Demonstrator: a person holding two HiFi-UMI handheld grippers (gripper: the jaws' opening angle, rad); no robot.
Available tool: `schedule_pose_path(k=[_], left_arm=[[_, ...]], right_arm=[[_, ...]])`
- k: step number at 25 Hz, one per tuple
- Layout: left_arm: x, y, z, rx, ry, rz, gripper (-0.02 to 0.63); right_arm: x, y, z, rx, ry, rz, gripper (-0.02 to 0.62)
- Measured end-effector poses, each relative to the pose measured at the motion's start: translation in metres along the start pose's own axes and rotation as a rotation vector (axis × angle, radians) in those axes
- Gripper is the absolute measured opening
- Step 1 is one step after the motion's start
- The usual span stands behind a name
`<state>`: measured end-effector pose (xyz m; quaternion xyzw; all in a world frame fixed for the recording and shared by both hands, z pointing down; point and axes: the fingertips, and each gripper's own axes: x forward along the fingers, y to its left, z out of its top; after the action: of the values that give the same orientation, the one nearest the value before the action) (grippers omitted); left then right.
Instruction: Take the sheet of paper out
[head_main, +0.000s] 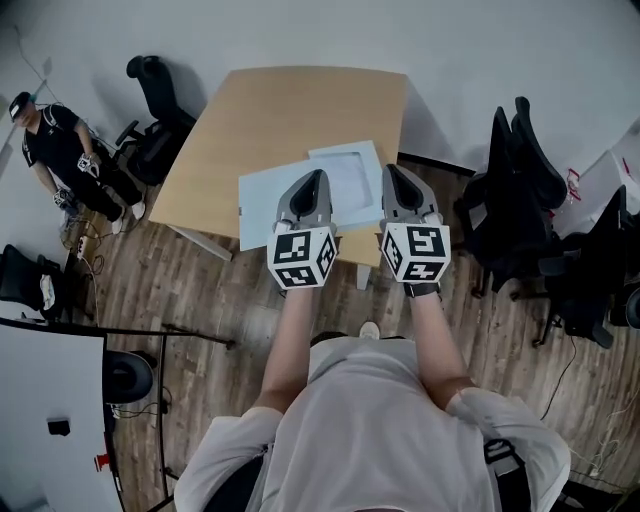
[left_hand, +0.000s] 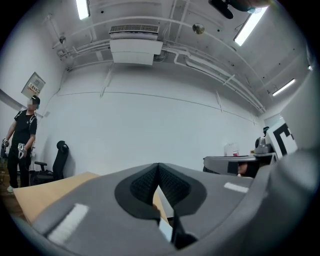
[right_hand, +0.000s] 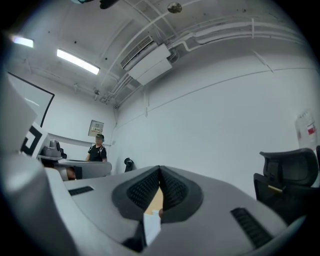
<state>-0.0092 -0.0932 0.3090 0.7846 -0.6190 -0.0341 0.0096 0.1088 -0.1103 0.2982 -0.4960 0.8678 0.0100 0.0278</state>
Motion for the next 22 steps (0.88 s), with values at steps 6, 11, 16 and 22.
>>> schedule_pose_path(k=[6, 11, 16, 22], left_arm=[[0.034, 0.014, -0.034, -0.001, 0.082, 0.027, 0.009], [0.058, 0.06, -0.059, -0.031, 0.14, 0.07, 0.009], [0.096, 0.118, -0.084, -0.034, 0.209, 0.1, 0.009], [0.126, 0.155, -0.114, -0.09, 0.282, 0.079, 0.009]], right_arm=[[0.042, -0.024, -0.034, 0.056, 0.057, -0.004, 0.012], [0.082, -0.025, -0.065, 0.066, 0.12, 0.012, 0.012], [0.135, -0.034, -0.088, 0.061, 0.17, 0.0, 0.012], [0.175, -0.034, -0.113, 0.069, 0.244, -0.015, 0.012]])
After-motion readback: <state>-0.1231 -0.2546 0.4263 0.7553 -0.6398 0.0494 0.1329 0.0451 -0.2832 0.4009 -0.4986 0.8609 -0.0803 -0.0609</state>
